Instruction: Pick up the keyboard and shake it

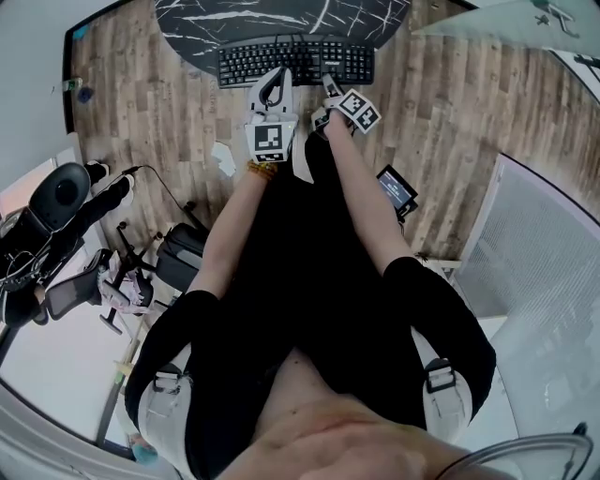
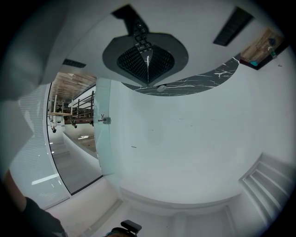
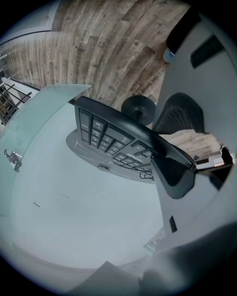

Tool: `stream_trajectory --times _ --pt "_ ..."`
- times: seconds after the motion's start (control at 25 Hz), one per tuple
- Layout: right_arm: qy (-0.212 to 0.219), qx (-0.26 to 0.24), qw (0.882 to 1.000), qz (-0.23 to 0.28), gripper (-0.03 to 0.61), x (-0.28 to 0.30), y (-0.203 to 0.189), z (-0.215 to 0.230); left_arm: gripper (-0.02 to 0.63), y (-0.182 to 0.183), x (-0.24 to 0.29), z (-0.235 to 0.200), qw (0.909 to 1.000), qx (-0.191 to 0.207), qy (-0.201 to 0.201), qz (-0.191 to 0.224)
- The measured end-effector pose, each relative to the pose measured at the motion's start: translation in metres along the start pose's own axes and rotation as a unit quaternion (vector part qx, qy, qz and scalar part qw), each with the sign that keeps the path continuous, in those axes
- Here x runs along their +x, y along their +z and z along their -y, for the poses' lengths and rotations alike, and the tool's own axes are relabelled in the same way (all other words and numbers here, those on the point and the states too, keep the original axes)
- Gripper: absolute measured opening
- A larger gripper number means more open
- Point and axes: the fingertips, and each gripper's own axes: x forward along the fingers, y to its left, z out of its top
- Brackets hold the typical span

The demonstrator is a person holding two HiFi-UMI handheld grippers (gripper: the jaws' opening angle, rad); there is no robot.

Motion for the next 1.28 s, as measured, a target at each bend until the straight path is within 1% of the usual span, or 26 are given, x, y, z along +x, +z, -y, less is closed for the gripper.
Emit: stream_trajectory --times 0.16,0.24,0.28,0.32,0.36,0.52,0.64,0.76,0.88,1.04,1.16,1.28 --pt "0.011 -0.01 1.0 0.002 0.17 -0.003 0.0 0.0 0.014 -0.001 0.002 0.002 1.0 -0.002 0.002 -0.002" --pt "0.016 -0.022 1.0 0.009 0.187 -0.003 0.0 -0.002 0.015 -0.001 0.002 0.004 1.0 0.002 -0.002 -0.003" --pt "0.018 -0.026 0.999 0.012 0.204 -0.002 0.0 -0.003 0.014 -0.001 0.003 0.005 1.0 0.005 -0.004 -0.004" --pt "0.018 -0.023 0.999 0.016 0.217 0.0 0.0 -0.003 0.015 -0.001 0.003 0.005 0.9999 0.009 -0.005 -0.004" --pt "0.018 -0.011 1.0 0.021 0.232 0.002 0.0 -0.003 0.014 -0.001 0.004 0.006 0.9999 0.011 -0.007 -0.005" --pt "0.016 0.063 0.997 0.052 0.238 0.01 0.006 0.001 0.014 -0.003 0.004 0.005 0.9998 0.014 -0.007 -0.01" --pt "0.018 0.075 0.996 0.051 0.239 0.021 0.009 -0.004 0.014 -0.005 0.004 0.003 0.9998 0.014 -0.007 -0.014" --pt "0.011 0.085 0.995 0.054 0.238 0.026 0.01 -0.005 0.014 -0.008 0.005 0.0 0.9997 0.018 -0.007 -0.017" --pt "0.011 0.083 0.995 0.051 0.228 0.024 0.008 -0.004 0.014 -0.011 0.003 0.0 0.9995 0.022 -0.007 -0.021" --pt "0.016 0.075 0.997 0.031 0.221 0.022 0.008 -0.004 0.014 -0.016 0.004 -0.001 0.9993 0.023 -0.007 -0.027" --pt "0.017 0.074 0.997 0.028 0.215 0.019 0.008 -0.003 0.014 -0.017 0.005 0.004 0.9993 0.021 -0.011 -0.028" --pt "0.014 0.055 0.998 0.03 0.212 0.013 0.01 -0.003 0.014 -0.016 0.006 0.008 0.9993 0.021 -0.016 -0.026"
